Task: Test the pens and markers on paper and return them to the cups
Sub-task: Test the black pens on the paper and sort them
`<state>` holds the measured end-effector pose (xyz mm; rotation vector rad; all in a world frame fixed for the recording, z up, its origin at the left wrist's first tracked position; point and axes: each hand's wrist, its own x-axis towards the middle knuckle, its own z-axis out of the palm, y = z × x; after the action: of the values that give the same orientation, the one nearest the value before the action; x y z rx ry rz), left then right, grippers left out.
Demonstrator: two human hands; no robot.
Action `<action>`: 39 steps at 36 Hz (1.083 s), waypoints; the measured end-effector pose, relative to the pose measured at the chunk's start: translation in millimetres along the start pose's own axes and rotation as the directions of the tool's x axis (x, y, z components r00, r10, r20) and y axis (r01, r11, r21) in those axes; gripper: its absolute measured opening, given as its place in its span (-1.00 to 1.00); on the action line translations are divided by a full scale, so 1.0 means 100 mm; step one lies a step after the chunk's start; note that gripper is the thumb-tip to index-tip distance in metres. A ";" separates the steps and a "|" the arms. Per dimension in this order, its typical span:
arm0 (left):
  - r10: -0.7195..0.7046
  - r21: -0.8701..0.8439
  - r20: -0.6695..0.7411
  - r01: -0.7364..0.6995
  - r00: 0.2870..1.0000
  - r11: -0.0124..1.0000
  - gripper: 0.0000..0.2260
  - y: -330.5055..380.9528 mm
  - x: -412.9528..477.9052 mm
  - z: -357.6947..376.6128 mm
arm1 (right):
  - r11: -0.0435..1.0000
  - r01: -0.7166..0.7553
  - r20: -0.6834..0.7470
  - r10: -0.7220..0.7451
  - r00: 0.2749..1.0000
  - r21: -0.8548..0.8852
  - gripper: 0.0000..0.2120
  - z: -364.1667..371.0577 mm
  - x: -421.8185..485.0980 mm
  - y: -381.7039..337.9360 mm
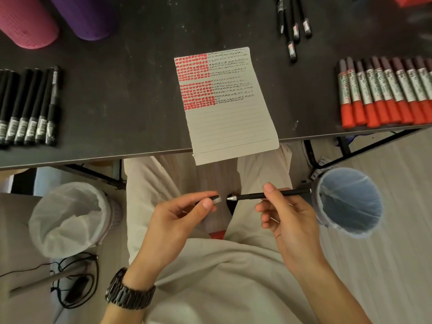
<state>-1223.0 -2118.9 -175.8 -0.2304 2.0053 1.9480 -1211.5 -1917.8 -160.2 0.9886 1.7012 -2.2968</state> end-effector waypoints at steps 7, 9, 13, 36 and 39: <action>0.014 0.066 0.010 -0.015 1.000 0.998 -0.82 -0.04 0.00 0.00 | 1.000 0.013 0.002 -0.013 1.000 -0.001 -0.75 0.00 0.00 0.02; 0.022 0.076 0.016 -0.023 1.000 0.997 -0.82 -0.05 -0.01 0.01 | 1.000 0.017 0.009 -0.017 1.000 -0.006 -0.75 0.00 -0.01 0.03; 0.041 0.087 0.042 -0.045 0.998 0.995 -0.81 -0.03 -0.02 0.02 | 0.999 0.030 0.029 -0.029 0.999 -0.039 -0.72 0.02 -0.02 0.05; 0.387 0.408 0.018 -0.360 0.922 0.839 -0.82 -0.02 -0.05 0.09 | 0.987 0.119 0.156 -0.101 0.983 -0.111 -0.72 0.13 -0.09 0.08; 0.445 0.465 0.029 -0.406 0.895 0.787 -0.81 -0.01 -0.05 0.10 | 0.986 0.125 0.143 -0.109 0.984 -0.107 -0.72 0.14 -0.10 0.08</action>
<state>-1216.9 -2110.0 -175.1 0.2950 2.6887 1.6215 -1206.9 -1936.1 -158.8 0.7100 1.8558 -2.2467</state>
